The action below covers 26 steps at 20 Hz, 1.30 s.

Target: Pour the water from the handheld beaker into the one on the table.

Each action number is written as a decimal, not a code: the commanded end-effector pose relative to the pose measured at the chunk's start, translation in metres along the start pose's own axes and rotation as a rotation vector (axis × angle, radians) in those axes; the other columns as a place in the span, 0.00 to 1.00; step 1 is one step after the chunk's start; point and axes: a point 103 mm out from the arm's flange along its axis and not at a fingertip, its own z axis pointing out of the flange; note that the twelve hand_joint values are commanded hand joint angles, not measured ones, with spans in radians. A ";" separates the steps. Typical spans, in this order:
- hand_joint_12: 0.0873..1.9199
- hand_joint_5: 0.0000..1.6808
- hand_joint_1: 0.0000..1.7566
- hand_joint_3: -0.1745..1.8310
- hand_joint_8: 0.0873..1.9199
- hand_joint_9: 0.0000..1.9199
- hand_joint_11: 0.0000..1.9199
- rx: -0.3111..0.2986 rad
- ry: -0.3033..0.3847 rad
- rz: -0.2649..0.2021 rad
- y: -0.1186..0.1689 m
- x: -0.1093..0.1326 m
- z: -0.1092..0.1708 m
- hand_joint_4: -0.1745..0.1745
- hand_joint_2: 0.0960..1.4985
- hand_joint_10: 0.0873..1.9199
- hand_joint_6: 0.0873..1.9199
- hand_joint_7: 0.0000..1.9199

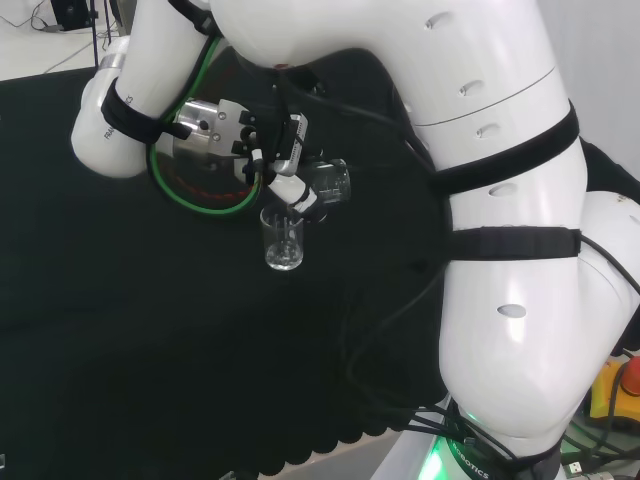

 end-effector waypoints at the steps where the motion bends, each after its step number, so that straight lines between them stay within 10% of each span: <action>1: 0.22 0.91 0.76 0.42 0.00 0.96 0.83 0.010 -0.007 -0.001 -0.002 0.001 -0.001 0.00 0.34 0.00 0.03 0.84; 26: 0.22 0.91 0.76 0.42 0.00 0.96 0.83 0.020 -0.014 -0.004 -0.004 0.006 -0.006 0.00 0.34 0.00 0.02 0.85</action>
